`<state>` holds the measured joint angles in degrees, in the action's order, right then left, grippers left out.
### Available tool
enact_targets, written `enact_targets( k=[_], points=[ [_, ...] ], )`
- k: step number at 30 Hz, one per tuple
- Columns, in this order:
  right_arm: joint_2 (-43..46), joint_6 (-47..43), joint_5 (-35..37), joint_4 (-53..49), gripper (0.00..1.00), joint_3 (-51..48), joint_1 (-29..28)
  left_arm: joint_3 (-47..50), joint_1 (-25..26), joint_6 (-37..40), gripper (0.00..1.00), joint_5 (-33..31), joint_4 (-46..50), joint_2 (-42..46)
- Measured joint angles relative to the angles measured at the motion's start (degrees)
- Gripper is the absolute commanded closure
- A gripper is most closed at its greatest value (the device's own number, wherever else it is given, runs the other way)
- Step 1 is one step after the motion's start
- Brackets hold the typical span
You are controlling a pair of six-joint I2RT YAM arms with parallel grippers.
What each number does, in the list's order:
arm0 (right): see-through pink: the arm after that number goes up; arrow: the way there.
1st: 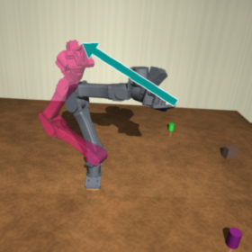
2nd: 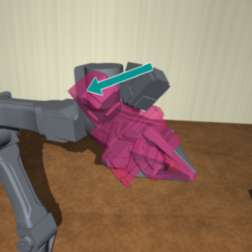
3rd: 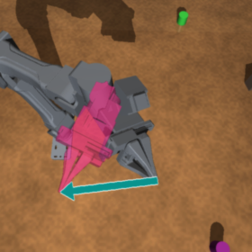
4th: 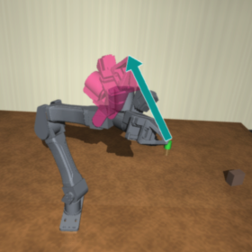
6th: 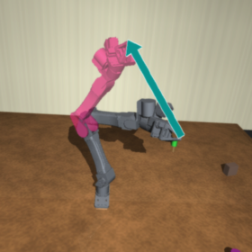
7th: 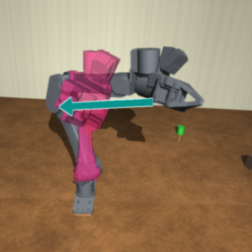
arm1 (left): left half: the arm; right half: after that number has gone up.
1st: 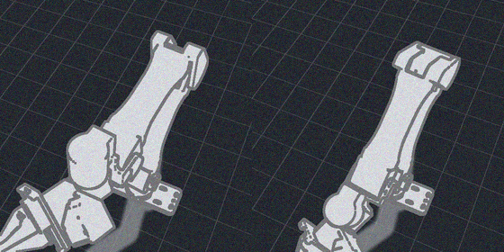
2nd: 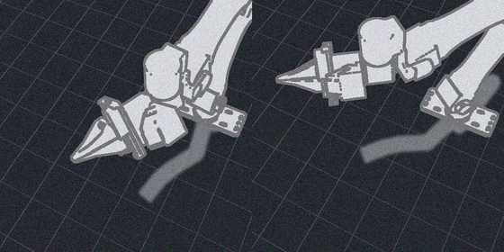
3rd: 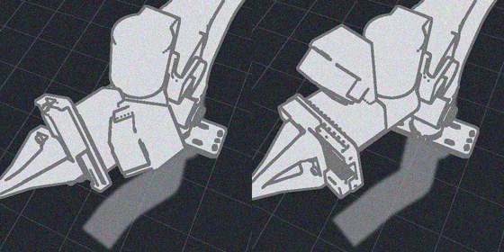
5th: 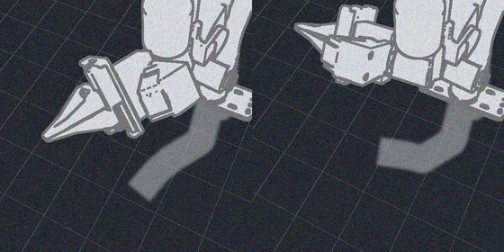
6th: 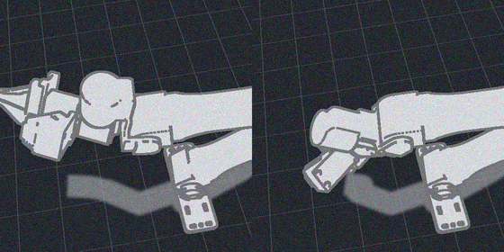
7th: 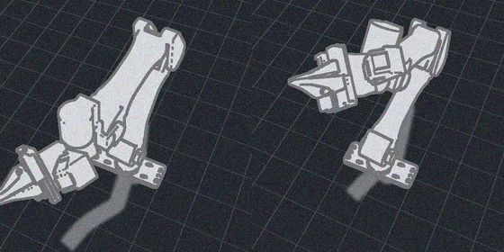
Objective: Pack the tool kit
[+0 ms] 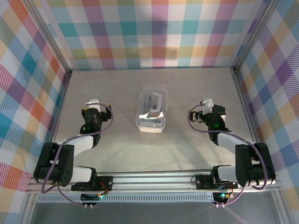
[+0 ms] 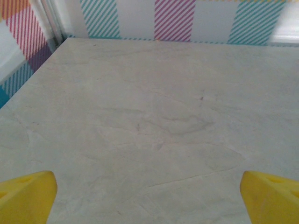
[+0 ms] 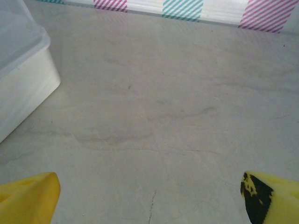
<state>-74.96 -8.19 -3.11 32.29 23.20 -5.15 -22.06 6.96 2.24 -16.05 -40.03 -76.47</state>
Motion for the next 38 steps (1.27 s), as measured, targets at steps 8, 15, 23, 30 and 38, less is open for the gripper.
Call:
enact_targets(
  k=[8,15,23,30,38],
  points=[
    [-9.3,2.9,2.8,12.4,0.01,-2.7,0.7,1.8,-0.5,0.2,0.0,4.9,-7.4,-14.6],
    [-12.9,6.8,4.7,13.4,0.01,-1.1,3.8,-1.4,-2.3,0.1,0.0,8.0,-7.1,-14.6],
    [-12.9,8.0,4.6,13.6,0.01,-0.2,4.5,-1.4,-2.3,0.1,0.0,8.8,-7.0,-14.6],
    [-12.9,8.2,4.6,13.5,0.01,-0.2,4.5,-1.4,-2.3,0.1,0.0,9.1,-7.0,-14.6],
    [-12.9,8.3,4.6,13.5,0.01,-0.2,4.5,-1.4,-2.3,0.1,0.0,9.2,-7.0,-14.6]
  ],
)
